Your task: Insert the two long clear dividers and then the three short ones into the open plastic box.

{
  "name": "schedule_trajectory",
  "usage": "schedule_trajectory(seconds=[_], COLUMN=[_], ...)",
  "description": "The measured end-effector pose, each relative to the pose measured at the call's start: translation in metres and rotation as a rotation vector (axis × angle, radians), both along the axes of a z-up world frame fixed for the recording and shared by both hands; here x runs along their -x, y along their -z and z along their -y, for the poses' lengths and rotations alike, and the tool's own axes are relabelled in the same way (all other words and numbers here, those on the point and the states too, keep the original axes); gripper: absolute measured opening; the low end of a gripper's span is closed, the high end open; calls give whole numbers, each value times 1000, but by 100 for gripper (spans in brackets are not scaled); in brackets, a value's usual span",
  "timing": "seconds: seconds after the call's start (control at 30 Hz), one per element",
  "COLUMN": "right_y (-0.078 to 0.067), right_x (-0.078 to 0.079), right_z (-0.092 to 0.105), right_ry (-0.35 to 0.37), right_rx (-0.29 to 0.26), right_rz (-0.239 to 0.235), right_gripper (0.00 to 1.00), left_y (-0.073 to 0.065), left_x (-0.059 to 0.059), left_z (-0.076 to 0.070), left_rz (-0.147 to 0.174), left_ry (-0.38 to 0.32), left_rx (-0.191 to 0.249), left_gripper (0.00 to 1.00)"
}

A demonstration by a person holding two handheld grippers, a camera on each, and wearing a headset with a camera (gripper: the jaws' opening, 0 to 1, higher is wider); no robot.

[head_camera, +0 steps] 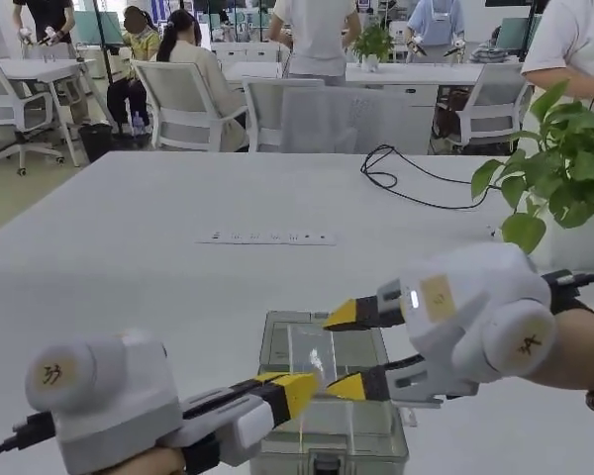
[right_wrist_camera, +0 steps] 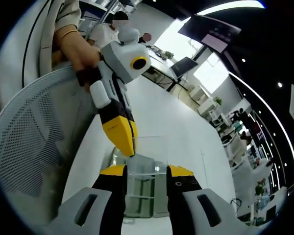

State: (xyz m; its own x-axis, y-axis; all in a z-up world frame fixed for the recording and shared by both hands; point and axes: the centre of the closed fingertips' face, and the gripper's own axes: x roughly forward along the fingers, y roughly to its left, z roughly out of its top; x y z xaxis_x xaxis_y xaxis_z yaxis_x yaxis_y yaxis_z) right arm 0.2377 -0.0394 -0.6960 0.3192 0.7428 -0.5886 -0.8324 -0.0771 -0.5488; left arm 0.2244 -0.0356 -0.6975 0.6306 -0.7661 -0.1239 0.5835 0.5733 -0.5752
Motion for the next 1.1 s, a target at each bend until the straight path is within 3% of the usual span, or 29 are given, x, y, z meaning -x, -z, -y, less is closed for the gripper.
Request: schedule_trajectory(seconds=[0.07,0.1,0.13,0.23,0.47,0.53,0.57,0.7,0.8,0.97,1.0,1.1], right_y=[1,1,1,2,1,2,2,1,-3,-7,-8,-10], right_x=[2,2,2,3,4,5,5,6,11,18,20,25], right_z=[-1,-1,-1,-2,-1,0,1,2,0,-4,-4,-5], right_ry=[-3,-3,-3,3,4,28,31,46,58,74,74,53], right_rx=[6,8,9,12,18,8,2,-17,-60,-112,-119,-127], right_rz=[6,8,8,11,24,-13,-23,-70,-139,-255,-274,-294], right_gripper=[32,32,32,33,33,34,33,33,34,37,37,37], left_y=[2,2,3,3,3,4,8,12,20,29,30,32], left_x=[0,1,1,2,3,3,3,6,8,13,14,18], left_z=[-1,-1,-1,-2,-1,-1,-2,-4,-8,-9,-10,-10], left_rz=[-4,-31,-34,-80,-109,-113,-112,-91,-60,-15,22,65], left_ry=[0,-2,-2,-14,-15,-17,-20,-11,1,39,52,83], left_rx=[-10,0,-3,18,19,9,-25,-74,-160,-268,-304,-377], left_gripper=[0,0,0,0,0,0,0,0,0,0,0,0])
